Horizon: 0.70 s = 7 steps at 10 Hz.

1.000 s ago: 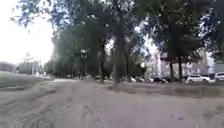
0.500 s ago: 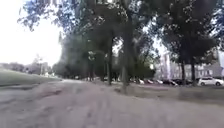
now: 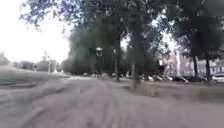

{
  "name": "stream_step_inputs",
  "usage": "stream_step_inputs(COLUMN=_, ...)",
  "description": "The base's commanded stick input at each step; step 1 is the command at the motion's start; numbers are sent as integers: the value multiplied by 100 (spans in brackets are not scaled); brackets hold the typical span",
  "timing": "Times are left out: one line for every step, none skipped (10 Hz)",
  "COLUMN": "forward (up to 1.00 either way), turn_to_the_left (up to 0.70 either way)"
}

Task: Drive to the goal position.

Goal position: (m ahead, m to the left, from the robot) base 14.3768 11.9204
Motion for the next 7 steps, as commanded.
stream_step_inputs(forward=85, turn_to_the_left=4)
stream_step_inputs(forward=85, turn_to_the_left=34)
stream_step_inputs(forward=85, turn_to_the_left=30)
stream_step_inputs(forward=85, turn_to_the_left=7)
stream_step_inputs(forward=85, turn_to_the_left=0)
stream_step_inputs(forward=85, turn_to_the_left=2)
stream_step_inputs(forward=85, turn_to_the_left=33)
